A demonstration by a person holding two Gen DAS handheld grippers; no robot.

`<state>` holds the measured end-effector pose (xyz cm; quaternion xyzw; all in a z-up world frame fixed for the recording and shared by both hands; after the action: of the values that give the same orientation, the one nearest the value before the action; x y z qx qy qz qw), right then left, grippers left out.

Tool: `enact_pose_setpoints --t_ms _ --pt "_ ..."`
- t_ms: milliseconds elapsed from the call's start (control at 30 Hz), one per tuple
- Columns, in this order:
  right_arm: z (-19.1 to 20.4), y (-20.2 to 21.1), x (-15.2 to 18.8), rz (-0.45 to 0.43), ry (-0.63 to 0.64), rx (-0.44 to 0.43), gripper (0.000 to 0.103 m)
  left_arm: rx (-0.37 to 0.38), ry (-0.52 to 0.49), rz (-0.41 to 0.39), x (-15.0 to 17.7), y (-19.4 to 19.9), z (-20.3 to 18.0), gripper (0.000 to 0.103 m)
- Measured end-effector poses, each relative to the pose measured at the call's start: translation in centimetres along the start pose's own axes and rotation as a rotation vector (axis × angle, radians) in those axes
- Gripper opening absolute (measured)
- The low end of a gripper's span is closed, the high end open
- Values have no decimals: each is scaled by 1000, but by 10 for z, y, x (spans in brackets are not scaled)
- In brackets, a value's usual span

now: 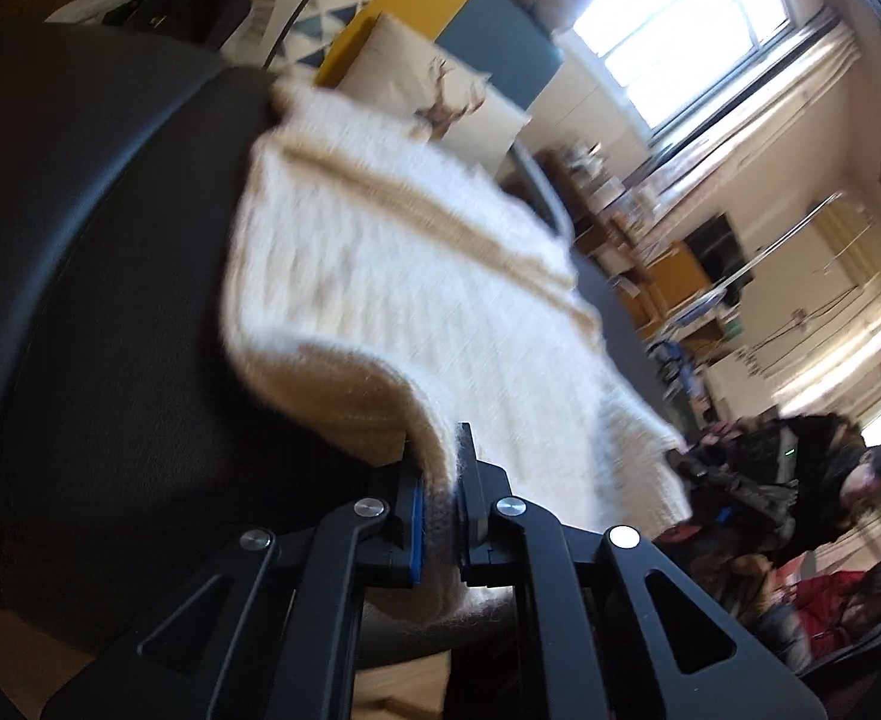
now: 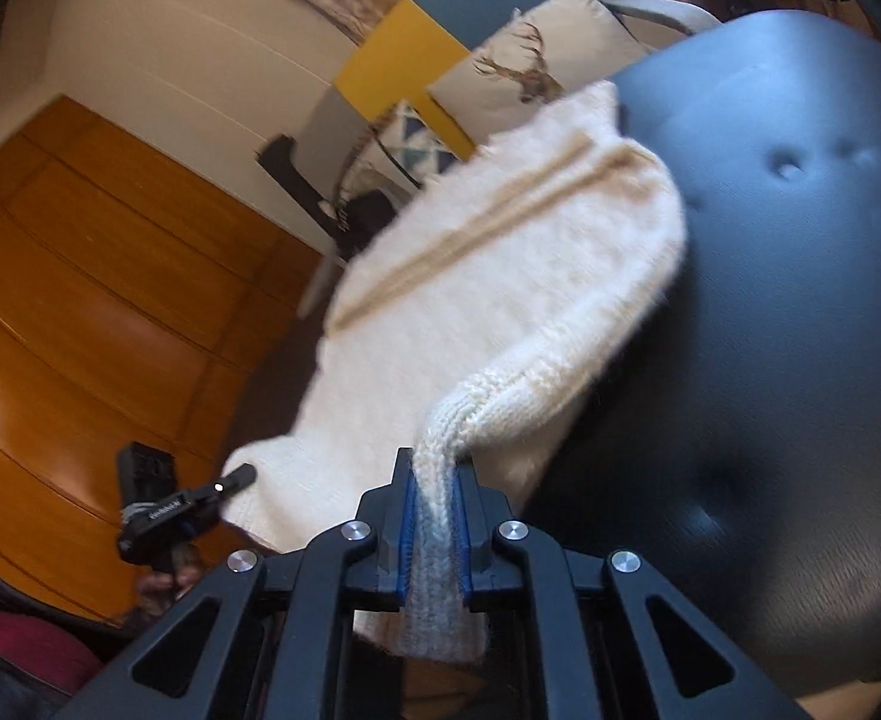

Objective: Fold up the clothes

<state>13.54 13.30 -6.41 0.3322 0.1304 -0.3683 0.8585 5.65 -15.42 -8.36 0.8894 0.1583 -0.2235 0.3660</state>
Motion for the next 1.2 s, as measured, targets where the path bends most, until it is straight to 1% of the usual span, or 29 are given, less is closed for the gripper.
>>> enact_pose_setpoints --t_ms 133,167,267,400,467,500,600,700,733,767,800,833,867,900,933,1000,1033,1100,1167,1200 --pt "13 -3 -39 -90 -19 -111 9 64 -21 -82 -49 9 -16 7" --pt "17 -1 -51 -112 -13 -126 9 72 -27 -100 -63 9 -19 7" --pt "27 -4 -88 -163 15 -149 9 62 -59 -139 -101 3 -24 7" --pt "36 -18 -142 -203 69 -141 9 36 -115 -168 -151 -15 -28 7" --pt "35 -27 -172 -221 88 -126 9 22 -139 -171 -178 -30 -27 7" --pt "27 -36 -185 -221 72 -108 9 7 -141 -172 -189 -38 -23 7" --pt "3 -63 -223 -221 21 -51 9 -58 -106 -164 -231 -77 -3 7" --pt "-21 -89 -260 -221 -30 6 9 -121 -39 -144 -263 -116 28 7" --pt "-36 -100 -265 -199 -74 28 11 -138 -20 -123 -270 -132 39 8" --pt "-50 -112 -270 -177 -119 50 19 -147 -4 -67 -274 -151 52 11" --pt "-67 -122 -271 -152 -176 62 25 -166 34 1 -275 -170 66 12" --pt "-84 -132 -271 -127 -235 74 28 -181 103 47 -275 -184 82 12" --pt "-95 -136 -269 -116 -267 92 28 -180 168 73 -273 -194 96 12" --pt "-105 -139 -267 -106 -298 110 28 -180 210 72 -272 -196 105 12" --pt "-104 -136 -265 -113 -282 102 28 -174 233 50 -272 -192 111 12" --pt "-98 -129 -261 -126 -240 95 28 -146 232 8 -271 -177 113 15" --pt "-92 -123 -259 -131 -201 111 28 -150 229 -9 -270 -168 113 15" --pt "-81 -114 -252 -123 -95 186 28 -149 217 -37 -265 -149 112 16" --pt "-69 -113 -239 -77 7 283 30 -167 200 -59 -256 -130 111 21" --pt "-66 -114 -231 -47 52 322 30 -179 188 -63 -252 -122 110 22"
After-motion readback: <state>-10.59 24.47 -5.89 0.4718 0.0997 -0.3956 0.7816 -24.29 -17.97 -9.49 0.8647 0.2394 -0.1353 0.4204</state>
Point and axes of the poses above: each gripper's, at about its wrist camera, not at the fingertips, and y roughly against the way its jaws point, z to its left, x to its underside, the point moved 4 cm from there along -y, roughly the way its jaws point
